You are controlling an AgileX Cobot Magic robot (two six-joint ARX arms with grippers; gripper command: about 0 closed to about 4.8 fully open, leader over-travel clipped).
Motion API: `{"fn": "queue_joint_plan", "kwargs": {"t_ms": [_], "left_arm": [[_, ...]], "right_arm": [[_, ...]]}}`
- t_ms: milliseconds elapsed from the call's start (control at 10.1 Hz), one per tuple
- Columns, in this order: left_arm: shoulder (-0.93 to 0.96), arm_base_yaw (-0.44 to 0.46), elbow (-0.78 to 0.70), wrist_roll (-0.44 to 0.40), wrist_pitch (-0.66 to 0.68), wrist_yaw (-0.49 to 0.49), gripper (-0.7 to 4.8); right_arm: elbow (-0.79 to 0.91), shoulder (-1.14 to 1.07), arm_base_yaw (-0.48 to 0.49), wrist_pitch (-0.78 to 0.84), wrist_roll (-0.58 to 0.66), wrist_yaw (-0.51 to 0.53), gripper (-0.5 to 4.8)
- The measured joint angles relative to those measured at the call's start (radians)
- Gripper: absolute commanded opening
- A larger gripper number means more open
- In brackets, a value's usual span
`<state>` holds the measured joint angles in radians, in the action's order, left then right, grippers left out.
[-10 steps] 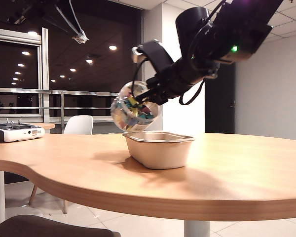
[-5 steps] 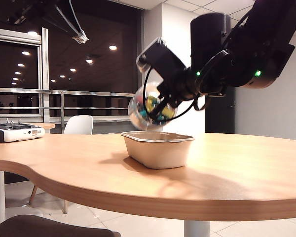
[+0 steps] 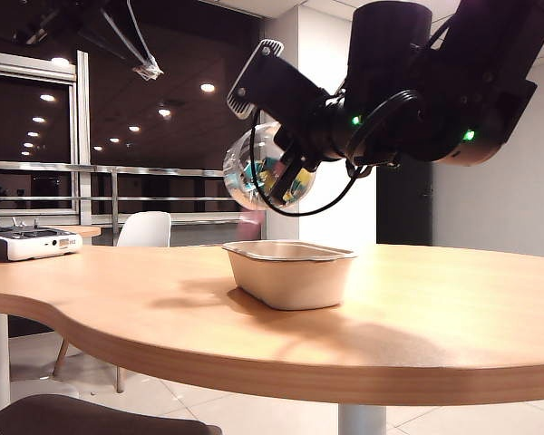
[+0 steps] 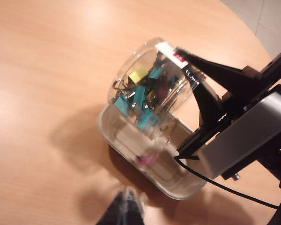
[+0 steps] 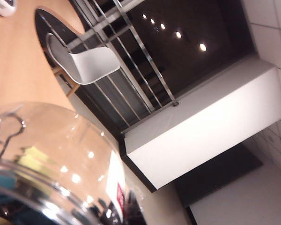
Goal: Pick up the box filled with clips, pour some clips from it into the rectangular paper box, and then put the clip box back on the table.
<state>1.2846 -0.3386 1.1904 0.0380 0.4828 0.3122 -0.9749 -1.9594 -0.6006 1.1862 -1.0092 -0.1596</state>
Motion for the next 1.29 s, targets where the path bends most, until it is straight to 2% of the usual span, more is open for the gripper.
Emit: {"fn": "queue_joint_plan", "kwargs": {"t_ms": [298, 397, 695, 894, 1292], "left_arm": [[0.0, 0.0, 0.0, 0.0, 0.01, 0.0, -0.06], [0.0, 0.0, 0.0, 0.0, 0.011, 0.0, -0.06], [0.0, 0.0, 0.0, 0.0, 0.012, 0.0, -0.06], [0.0, 0.0, 0.0, 0.0, 0.015, 0.001, -0.06], [0.0, 0.0, 0.0, 0.0, 0.015, 0.001, -0.06]], "right_arm": [[0.013, -0.004, 0.005, -0.013, -0.002, -0.028, -0.02], [0.025, -0.012, 0.002, 0.011, -0.092, -0.027, -0.02], [0.036, -0.048, 0.002, 0.034, -0.143, -0.023, -0.02], [0.033, -0.045, 0.003, 0.186, -0.354, 0.007, -0.02], [0.033, -0.043, 0.003, 0.193, -0.454, 0.051, -0.02]]}}
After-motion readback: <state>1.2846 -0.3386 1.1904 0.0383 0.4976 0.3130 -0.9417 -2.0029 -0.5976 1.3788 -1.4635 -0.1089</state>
